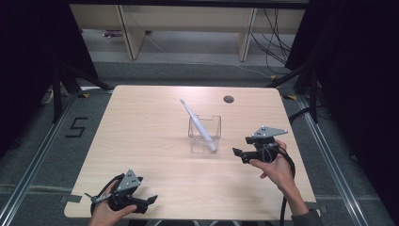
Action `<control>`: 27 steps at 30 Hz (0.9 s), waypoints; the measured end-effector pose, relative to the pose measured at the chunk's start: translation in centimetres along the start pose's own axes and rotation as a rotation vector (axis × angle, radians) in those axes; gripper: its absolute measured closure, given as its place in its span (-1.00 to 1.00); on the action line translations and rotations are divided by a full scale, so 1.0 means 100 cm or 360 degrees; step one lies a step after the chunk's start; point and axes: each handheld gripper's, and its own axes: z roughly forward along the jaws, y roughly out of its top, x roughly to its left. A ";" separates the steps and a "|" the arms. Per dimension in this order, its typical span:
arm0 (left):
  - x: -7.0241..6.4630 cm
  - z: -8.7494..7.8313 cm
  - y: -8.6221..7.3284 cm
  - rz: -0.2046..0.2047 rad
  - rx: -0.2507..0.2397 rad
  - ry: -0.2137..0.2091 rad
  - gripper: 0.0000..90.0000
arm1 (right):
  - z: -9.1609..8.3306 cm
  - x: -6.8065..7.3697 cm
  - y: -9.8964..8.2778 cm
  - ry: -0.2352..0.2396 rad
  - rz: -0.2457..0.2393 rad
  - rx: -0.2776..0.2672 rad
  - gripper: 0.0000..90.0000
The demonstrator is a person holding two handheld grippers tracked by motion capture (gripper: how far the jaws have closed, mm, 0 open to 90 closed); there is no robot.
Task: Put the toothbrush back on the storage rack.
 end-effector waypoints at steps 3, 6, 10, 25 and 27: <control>0.000 0.000 0.000 0.0000 0.0001 -0.0002 -0.67 | 0.001 0.001 -0.005 0.0019 -0.0019 0.0012 -0.34; 0.000 0.000 0.000 0.0000 -0.0002 -0.0001 -0.67 | 0.002 0.003 -0.010 0.0025 -0.0013 0.0033 -0.35; 0.003 0.000 0.001 0.0058 0.0005 0.0016 -0.67 | 0.002 0.004 -0.014 0.0038 -0.0041 0.0030 -0.35; 0.001 -0.001 0.000 0.0033 0.0022 0.0015 -0.67 | 0.000 0.015 -0.033 0.0065 -0.0019 0.0045 -0.37; -0.001 0.000 0.000 0.0001 0.0000 0.0003 -0.67 | 0.001 0.016 -0.035 0.0077 -0.0009 0.0044 -0.38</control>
